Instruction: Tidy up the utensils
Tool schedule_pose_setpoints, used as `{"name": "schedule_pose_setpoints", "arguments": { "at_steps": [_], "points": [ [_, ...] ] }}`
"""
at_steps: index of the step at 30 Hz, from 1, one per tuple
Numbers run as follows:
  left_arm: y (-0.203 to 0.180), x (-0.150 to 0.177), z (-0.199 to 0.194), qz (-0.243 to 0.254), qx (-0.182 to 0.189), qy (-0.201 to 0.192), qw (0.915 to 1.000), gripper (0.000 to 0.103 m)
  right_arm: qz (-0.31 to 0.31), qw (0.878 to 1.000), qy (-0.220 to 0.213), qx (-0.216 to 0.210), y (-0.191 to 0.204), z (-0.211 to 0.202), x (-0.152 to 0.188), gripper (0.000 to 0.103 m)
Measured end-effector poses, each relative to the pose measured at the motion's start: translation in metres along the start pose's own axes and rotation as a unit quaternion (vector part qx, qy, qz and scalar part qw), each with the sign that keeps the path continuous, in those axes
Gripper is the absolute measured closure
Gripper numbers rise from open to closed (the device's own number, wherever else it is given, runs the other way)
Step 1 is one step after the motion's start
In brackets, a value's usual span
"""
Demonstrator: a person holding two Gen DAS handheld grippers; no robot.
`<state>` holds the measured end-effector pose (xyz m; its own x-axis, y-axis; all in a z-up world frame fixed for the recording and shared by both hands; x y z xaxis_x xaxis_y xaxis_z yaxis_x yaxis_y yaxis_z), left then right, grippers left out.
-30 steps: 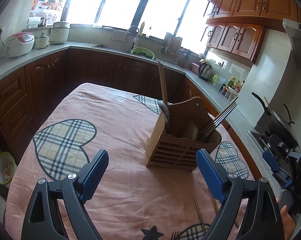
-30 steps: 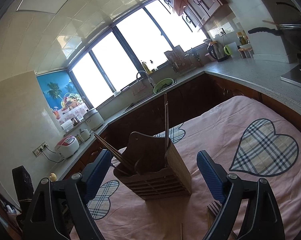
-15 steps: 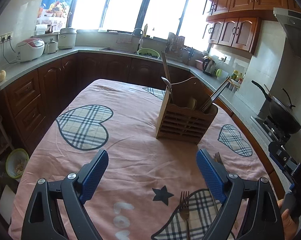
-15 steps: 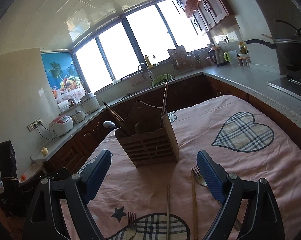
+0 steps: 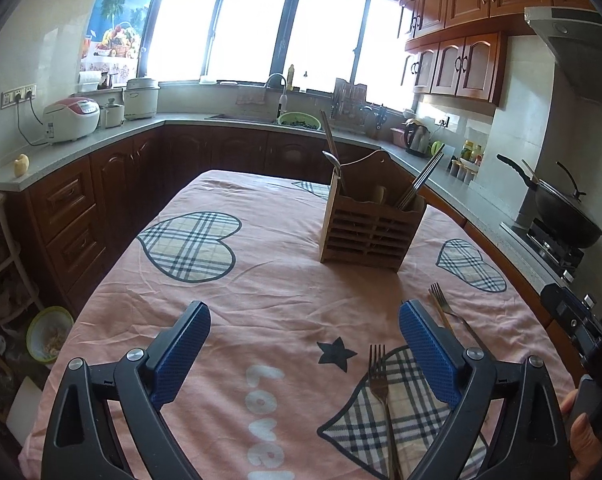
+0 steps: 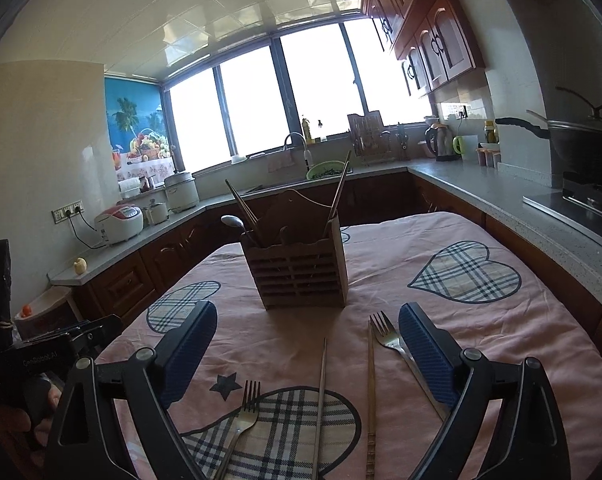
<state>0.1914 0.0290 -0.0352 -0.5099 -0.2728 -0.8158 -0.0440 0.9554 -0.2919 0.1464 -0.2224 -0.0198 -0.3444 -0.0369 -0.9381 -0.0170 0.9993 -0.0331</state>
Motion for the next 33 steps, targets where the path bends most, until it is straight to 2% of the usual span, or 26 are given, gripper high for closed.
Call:
{"name": "schedule_pose_setpoints", "arguments": {
  "at_steps": [2, 5, 9, 13, 17, 25, 33],
  "points": [
    [-0.004, -0.002, -0.013, 0.015, -0.004, -0.019, 0.9997, 0.007, -0.017, 1.0, -0.01, 0.006, 0.003, -0.009, -0.005, 0.002],
    [-0.011, -0.007, -0.037, 0.036, -0.01, -0.057, 0.9976, 0.001, -0.042, 0.999, -0.029, 0.019, 0.007, -0.025, -0.018, 0.0],
    [-0.024, 0.0, -0.062, 0.066, -0.009, -0.097, 0.993, 0.001, -0.065, 0.995, -0.063, 0.03, 0.013, -0.047, -0.035, 0.0],
    [-0.023, 0.018, -0.059, 0.074, -0.021, -0.089, 0.9931, 0.001, -0.074, 0.993, -0.079, 0.035, 0.019, -0.05, -0.031, 0.0],
    [-0.019, 0.031, -0.05, 0.07, -0.03, -0.08, 0.9938, 0.001, -0.079, 0.994, -0.061, 0.044, 0.019, -0.037, -0.009, 0.0],
    [-0.016, 0.038, -0.039, 0.072, -0.037, -0.085, 0.9931, 0.001, -0.041, 0.998, -0.042, 0.036, 0.01, -0.02, 0.03, 0.0],
    [-0.008, 0.042, -0.036, 0.069, -0.045, -0.085, 0.993, 0.001, -0.052, 0.997, -0.044, 0.035, 0.015, -0.024, 0.036, 0.0]
  ]
}}
Point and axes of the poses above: each gripper's, at about its wrist camera, not at the fingertips, and z roughly the way its jaws point, y to its left, x to its underside, the point moved 8 cm from there along z, roughly the way its jaws point, and after that the axes turned 8 degrees about -z, right-handed, at the moved point
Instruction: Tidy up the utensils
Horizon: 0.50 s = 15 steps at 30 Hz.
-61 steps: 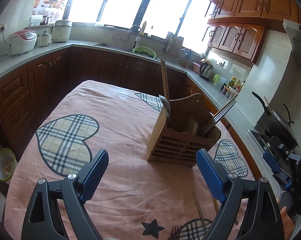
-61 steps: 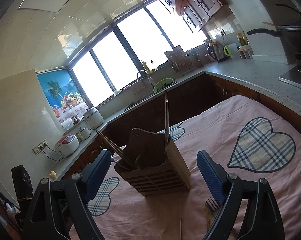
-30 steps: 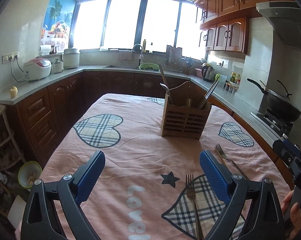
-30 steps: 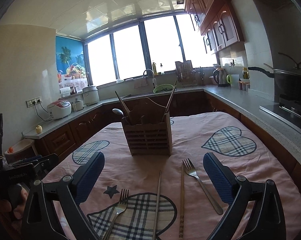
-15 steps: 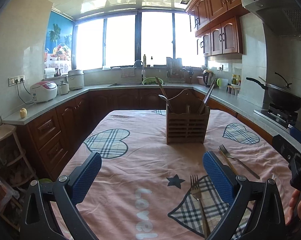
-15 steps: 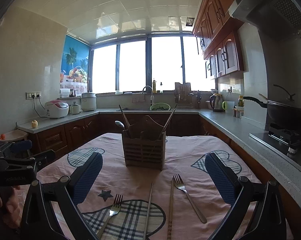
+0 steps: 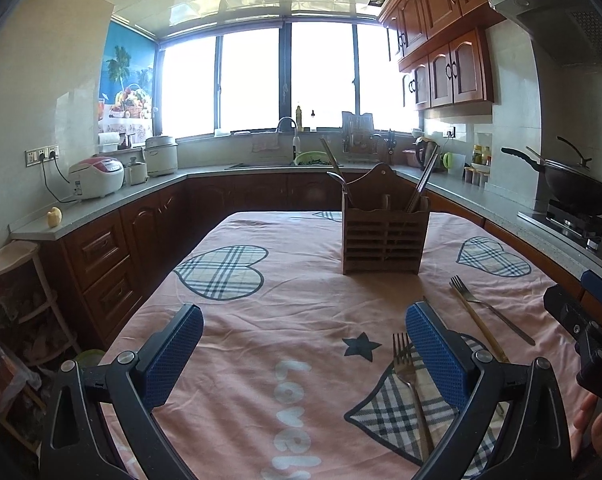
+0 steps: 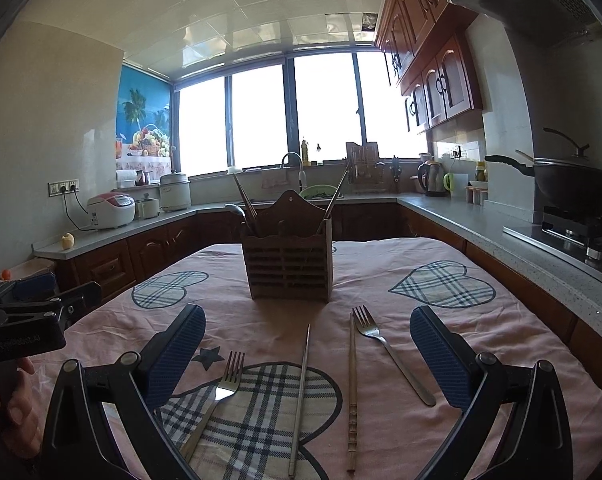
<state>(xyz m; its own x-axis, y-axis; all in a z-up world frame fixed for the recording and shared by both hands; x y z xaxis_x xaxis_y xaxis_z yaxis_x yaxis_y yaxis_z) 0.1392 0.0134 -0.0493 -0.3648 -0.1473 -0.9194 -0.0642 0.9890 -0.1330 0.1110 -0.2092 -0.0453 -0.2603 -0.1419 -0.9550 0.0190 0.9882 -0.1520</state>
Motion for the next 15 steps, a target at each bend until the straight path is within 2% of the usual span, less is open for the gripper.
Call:
{"name": "schedule_pose_setpoints", "arguments": {
  "at_steps": [15],
  "points": [
    [0.003, 0.002, -0.004, -0.003, 0.002, -0.004, 1.0, 0.001, -0.005, 1.0, -0.014, 0.003, 0.002, -0.01, -0.012, 0.0]
  ]
}}
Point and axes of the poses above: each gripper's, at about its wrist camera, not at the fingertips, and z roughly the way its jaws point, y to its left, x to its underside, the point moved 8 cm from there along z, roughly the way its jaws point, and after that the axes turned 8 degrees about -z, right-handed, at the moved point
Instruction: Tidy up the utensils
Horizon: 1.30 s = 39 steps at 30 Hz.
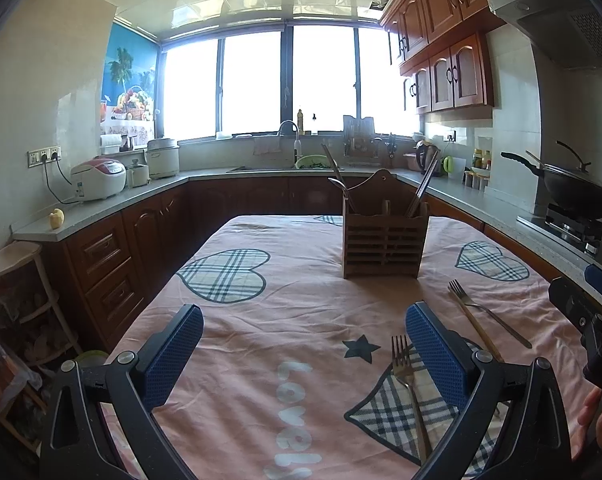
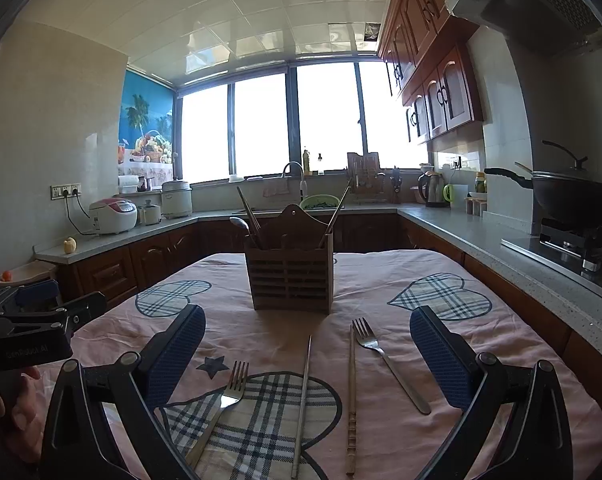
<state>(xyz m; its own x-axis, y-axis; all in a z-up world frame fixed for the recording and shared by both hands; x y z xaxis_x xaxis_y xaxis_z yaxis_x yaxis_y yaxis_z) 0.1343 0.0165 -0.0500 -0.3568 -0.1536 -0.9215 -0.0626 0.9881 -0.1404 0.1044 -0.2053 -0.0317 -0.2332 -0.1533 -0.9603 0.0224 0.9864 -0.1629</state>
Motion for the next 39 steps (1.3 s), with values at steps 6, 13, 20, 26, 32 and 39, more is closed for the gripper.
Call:
{"name": "schedule_pose_setpoints", "arguments": {
  "at_steps": [6, 13, 20, 26, 32, 39],
  "points": [
    [0.001, -0.002, -0.002, -0.004, 0.0, 0.0, 1.0, 0.001, -0.001, 1.0, -0.001, -0.001, -0.001, -0.001, 0.0, 0.0],
    [-0.002, -0.003, -0.006, -0.004, 0.001, -0.004, 1.0, 0.001, -0.003, 1.0, 0.002, -0.003, 0.0, -0.001, 0.0, 0.0],
    [-0.004, -0.002, -0.009, -0.002, 0.002, -0.006, 1.0, 0.001, -0.006, 1.0, 0.004, -0.007, 0.003, 0.0, -0.001, 0.0],
    [-0.006, -0.003, -0.011, 0.002, 0.0, -0.008, 1.0, 0.001, -0.007, 1.0, 0.003, -0.007, 0.004, -0.001, -0.001, 0.0],
    [-0.007, -0.004, -0.012, 0.003, 0.0, -0.011, 0.9999, 0.001, -0.007, 1.0, 0.003, -0.008, 0.004, -0.001, -0.001, 0.0],
    [-0.008, -0.003, -0.012, 0.002, 0.001, -0.01, 1.0, 0.001, -0.006, 1.0, 0.003, -0.009, 0.005, 0.0, -0.002, 0.0]
  ]
}}
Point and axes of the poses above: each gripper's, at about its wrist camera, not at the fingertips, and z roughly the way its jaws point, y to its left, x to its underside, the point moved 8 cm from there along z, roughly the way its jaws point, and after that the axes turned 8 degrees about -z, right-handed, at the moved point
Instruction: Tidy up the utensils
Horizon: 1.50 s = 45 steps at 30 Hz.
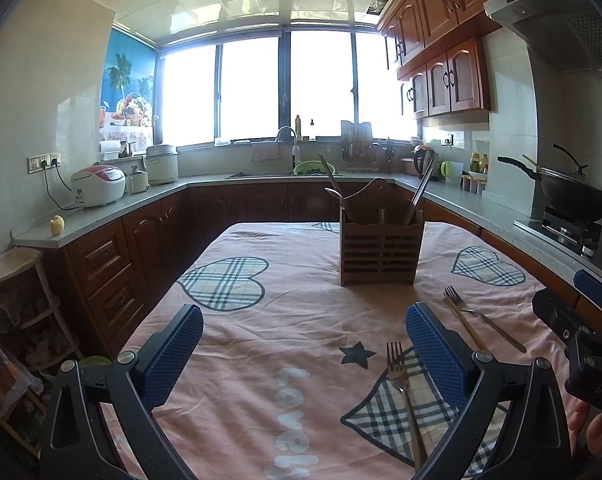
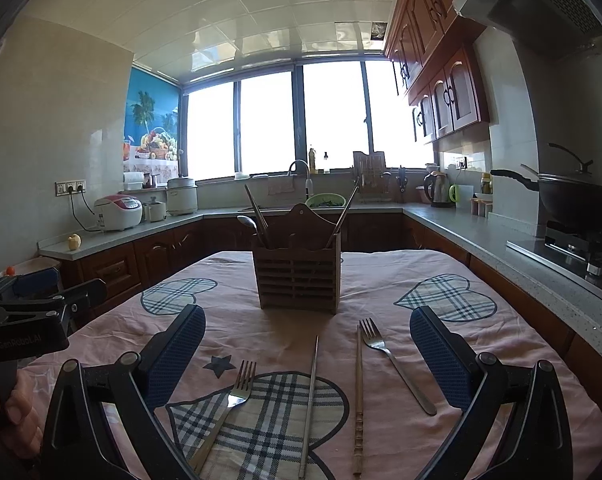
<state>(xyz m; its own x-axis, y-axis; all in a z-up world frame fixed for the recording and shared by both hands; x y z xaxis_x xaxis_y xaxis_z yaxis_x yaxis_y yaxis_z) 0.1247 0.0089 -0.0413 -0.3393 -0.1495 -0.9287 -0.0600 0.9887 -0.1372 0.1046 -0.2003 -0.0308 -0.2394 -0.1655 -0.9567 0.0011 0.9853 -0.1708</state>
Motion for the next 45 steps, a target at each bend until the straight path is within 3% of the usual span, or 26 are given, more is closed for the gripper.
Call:
{"name": "schedule_pose_setpoints", "arguments": {
  "at_steps": [45],
  "points": [
    [-0.001, -0.003, 0.0, -0.005, -0.003, -0.003, 1.0, 0.001, -0.004, 1.0, -0.012, -0.009, 0.008, -0.002, -0.015, 0.0]
  ]
}}
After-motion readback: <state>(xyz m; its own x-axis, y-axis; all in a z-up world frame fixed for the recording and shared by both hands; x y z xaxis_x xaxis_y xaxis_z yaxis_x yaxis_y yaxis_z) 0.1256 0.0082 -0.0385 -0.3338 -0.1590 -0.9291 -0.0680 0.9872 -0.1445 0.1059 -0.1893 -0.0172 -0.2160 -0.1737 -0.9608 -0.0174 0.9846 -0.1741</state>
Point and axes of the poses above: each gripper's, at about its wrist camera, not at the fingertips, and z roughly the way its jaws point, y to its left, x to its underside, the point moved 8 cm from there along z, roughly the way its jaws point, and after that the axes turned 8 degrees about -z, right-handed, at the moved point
